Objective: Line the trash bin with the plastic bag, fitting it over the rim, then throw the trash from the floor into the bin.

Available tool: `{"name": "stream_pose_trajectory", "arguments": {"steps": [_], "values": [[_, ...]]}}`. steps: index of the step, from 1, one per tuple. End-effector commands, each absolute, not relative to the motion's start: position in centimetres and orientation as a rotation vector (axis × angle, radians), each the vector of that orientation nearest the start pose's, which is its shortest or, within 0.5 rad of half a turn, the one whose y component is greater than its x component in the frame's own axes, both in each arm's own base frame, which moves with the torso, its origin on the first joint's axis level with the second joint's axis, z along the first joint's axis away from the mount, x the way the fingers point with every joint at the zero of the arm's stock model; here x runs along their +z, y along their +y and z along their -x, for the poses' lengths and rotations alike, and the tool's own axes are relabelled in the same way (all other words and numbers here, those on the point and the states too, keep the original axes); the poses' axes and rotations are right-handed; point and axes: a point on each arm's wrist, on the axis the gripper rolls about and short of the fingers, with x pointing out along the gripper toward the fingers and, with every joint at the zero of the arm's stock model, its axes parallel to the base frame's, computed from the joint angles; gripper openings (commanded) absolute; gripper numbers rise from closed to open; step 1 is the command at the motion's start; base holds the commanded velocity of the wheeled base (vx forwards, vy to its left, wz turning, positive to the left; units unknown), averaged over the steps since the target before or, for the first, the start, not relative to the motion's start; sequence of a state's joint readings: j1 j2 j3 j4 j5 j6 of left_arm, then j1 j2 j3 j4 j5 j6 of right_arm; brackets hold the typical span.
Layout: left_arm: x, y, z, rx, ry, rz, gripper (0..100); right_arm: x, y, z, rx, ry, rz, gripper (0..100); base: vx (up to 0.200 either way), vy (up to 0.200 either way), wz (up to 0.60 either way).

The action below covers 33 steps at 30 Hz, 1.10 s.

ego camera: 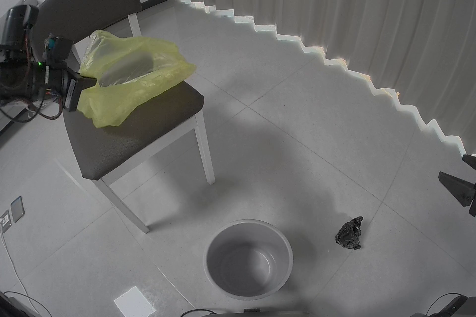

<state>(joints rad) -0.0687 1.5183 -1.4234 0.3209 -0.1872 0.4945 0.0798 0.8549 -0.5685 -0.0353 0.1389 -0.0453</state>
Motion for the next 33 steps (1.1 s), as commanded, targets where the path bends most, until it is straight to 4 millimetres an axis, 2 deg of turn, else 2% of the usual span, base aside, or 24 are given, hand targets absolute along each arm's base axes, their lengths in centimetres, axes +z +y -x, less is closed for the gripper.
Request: {"name": "stream_pose_trajectory", "arguments": {"steps": [1,2,7,13,22,23,24,25,33], "values": [[37.1,-4.0,-18.2,-0.62,0.151,-0.57,0,21.9,1.9,-8.5,0.366,0.246,0.059,100,0.0,0.0,0.0],[37.1,-5.0,-17.2,-0.698,0.165,-0.563,0,22.2,2.1,-8.6,0.404,0.239,0.055,100,0.0,0.0,0.0],[37.0,-7.4,-15.8,-0.848,0.153,-0.551,0,24.0,2.4,-9.3,0.463,0.199,0.047,100,0.0,0.0,0.0],[36.1,-9.4,-14.7,-0.981,0.164,-0.555,0,25.8,3.0,-12.1,0.476,0.214,0.04,100,0.0,0.0,0.0],[34.5,-10.7,-14.2,-1.072,0.2,-0.566,0,27.2,4.0,-16.6,0.478,0.254,0.02,100,0.0,0.0,0.0],[34.5,-10.7,-14.2,-1.072,0.2,-0.566,0,27.2,4.0,-16.6,0.478,0.254,0.02,100,0.0,0.0,0.0],[34.3,-11.1,-13.8,-1.101,0.197,-0.571,0,27.4,4.4,-17.7,0.485,0.266,0.005,100,0.0,0.0,0.0],[34.3,-11.1,-13.8,-1.101,0.197,-0.571,0,27.4,4.4,-17.7,0.485,0.266,0.005,100,0.0,0.0,0.0],[34.0,-12.5,-12.8,-1.198,0.18,-0.581,0,26.9,6.6,-21.4,0.536,0.33,-0.003,100,0.0,0.0,0.0]]}}
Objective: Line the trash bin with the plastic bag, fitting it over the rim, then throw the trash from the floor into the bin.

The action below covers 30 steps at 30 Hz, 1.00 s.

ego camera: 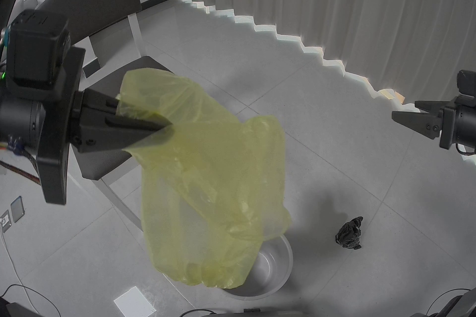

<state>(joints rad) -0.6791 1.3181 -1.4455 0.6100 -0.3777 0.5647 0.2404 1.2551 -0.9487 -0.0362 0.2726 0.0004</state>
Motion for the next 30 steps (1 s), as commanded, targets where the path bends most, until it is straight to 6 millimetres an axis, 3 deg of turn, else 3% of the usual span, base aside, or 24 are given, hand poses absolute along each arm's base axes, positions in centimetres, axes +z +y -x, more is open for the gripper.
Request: {"name": "stream_pose_trajectory", "arguments": {"steps": [1,10,24,30], "values": [[34.0,-12.8,-12.7,-1.211,0.173,-0.577,0,26.9,6.9,-22.0,0.542,0.336,-0.001,100,0.0,0.0,0.0],[33.8,-13.8,-12.6,-1.251,0.158,-0.573,0,26.2,8.5,-25.6,0.559,0.371,0.002,100,0.0,0.0,0.0],[33.8,-14.7,-13.5,-1.238,0.111,-0.565,0,21.7,8.7,-25.5,0.571,0.53,0.02,100,0.0,0.0,0.0],[33.9,-15.3,-14.1,-1.232,0.08,-0.561,0,19.8,9.7,-25.2,0.609,0.607,0.017,100,0.0,0.0,0.0]]}}
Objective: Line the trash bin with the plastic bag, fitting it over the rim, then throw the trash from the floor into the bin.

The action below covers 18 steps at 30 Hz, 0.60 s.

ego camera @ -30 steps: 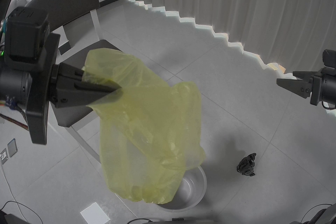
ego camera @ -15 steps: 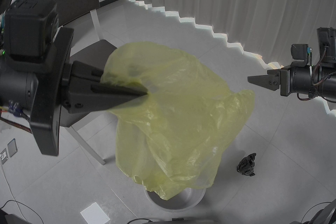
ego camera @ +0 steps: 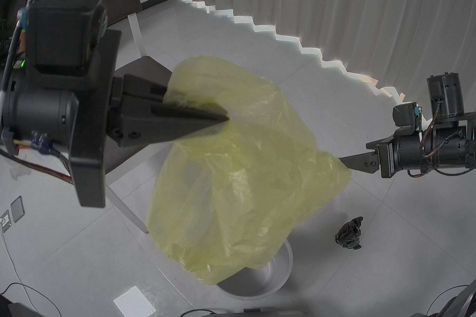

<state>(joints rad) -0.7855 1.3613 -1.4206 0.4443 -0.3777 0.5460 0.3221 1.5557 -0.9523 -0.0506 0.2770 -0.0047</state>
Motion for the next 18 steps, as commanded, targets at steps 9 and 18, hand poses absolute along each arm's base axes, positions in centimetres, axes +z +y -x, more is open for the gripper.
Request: {"name": "stream_pose_trajectory", "arguments": {"steps": [9,18], "values": [[34.0,-15.3,-14.0,-1.234,0.073,-0.56,0,17.6,10.8,-25.1,0.643,0.693,0.021,100,0.0,0.0,0.0],[34.2,-15.1,-13.8,-1.234,0.057,-0.558,0,15.8,12.2,-26.2,0.666,0.728,0.029,100,0.0,0.0,0.0]]}}
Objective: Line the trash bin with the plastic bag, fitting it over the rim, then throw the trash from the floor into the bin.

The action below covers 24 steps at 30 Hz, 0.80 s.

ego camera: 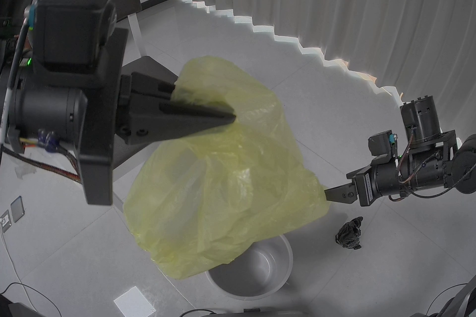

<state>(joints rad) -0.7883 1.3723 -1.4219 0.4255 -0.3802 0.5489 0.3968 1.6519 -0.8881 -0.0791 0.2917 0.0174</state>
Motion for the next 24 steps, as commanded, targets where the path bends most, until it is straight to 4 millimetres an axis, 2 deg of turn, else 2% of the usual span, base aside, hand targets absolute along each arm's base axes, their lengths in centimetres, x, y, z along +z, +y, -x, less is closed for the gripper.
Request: {"name": "stream_pose_trajectory", "arguments": {"steps": [1,9,11,14,16,24], "values": [[34.3,-15.0,-13.8,-1.235,0.053,-0.557,0,16.2,12.3,-26.5,0.665,0.7,0.022,100,0.0,0.0,0.0],[34.1,-15.1,-13.5,-1.246,0.055,-0.559,0,19.6,12.3,-28.1,0.644,0.537,-0.057,100,0.0,0.0,0.0],[34.1,-15.1,-13.5,-1.247,0.057,-0.559,0,19.7,12.4,-28.2,0.644,0.535,-0.057,100,0.0,0.0,0.0],[34.2,-15.1,-13.5,-1.246,0.053,-0.558,0,18.8,12.8,-28.1,0.656,0.566,-0.044,100,0.0,0.0,0.0],[34.3,-15.2,-13.6,-1.243,0.041,-0.556,0,17.6,13.3,-27.9,0.667,0.612,-0.037,100,0.0,0.0,0.0],[34.4,-15.4,-13.8,-1.24,0.025,-0.553,0,15.3,13.9,-27.4,0.68,0.696,-0.031,100,0.0,0.0,0.0]]}}
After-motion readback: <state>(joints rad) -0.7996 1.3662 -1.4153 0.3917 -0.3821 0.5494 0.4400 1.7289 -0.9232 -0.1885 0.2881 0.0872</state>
